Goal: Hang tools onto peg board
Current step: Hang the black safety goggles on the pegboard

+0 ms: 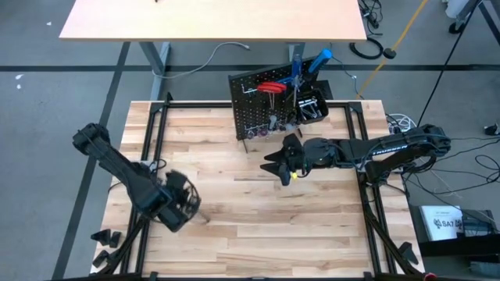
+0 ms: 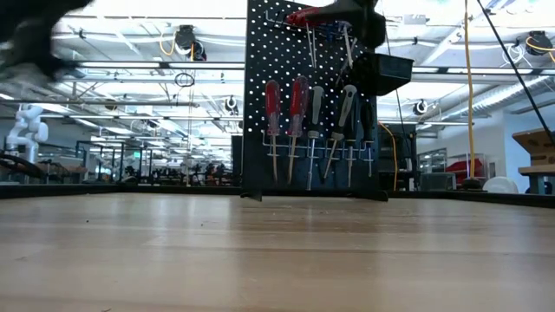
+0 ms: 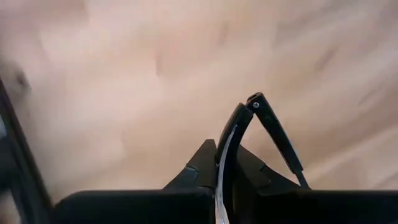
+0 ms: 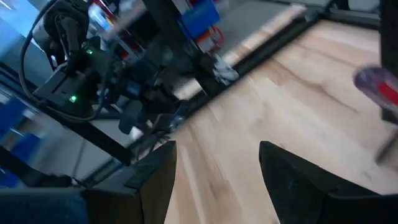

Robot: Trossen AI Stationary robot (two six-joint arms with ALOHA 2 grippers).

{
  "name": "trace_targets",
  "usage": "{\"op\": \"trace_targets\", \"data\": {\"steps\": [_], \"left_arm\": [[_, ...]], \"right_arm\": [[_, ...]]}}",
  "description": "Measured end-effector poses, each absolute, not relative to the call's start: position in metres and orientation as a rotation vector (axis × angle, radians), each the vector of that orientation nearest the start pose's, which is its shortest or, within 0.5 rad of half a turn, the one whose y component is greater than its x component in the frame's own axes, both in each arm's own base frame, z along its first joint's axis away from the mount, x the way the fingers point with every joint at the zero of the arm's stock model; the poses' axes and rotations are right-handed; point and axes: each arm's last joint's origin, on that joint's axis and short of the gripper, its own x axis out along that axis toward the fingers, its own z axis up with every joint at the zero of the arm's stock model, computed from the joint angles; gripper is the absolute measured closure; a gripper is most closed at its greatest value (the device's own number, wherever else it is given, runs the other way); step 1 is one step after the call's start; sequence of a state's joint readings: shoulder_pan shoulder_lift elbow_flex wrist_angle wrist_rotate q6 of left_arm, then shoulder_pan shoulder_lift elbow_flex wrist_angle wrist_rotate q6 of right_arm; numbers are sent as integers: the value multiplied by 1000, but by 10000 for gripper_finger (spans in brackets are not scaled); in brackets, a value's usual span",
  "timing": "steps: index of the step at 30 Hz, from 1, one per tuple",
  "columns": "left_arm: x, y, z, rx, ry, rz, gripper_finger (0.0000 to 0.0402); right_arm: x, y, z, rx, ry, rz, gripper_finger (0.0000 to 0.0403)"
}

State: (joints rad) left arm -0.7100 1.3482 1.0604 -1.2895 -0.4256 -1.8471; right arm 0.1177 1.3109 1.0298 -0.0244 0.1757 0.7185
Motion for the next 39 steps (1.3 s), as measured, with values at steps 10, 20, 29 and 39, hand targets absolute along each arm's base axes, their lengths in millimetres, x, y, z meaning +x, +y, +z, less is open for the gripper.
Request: {"op": "trace_targets", "data": {"steps": [10,20,29,39], "left_arm": [[196,-89,385,-394,419,867,382],[229,-40,442,-207,332,850,382],[271,-17,431,-192,379,833,382],[284,-13,427,-161,373,836,382]], "right_arm": [[297,30,330,793,156,-133,183],[297,42,374,674,-62,-129,183],[308,40,399,597,-1,-308,183],[338,45,390,554,142,-365,183]]}}
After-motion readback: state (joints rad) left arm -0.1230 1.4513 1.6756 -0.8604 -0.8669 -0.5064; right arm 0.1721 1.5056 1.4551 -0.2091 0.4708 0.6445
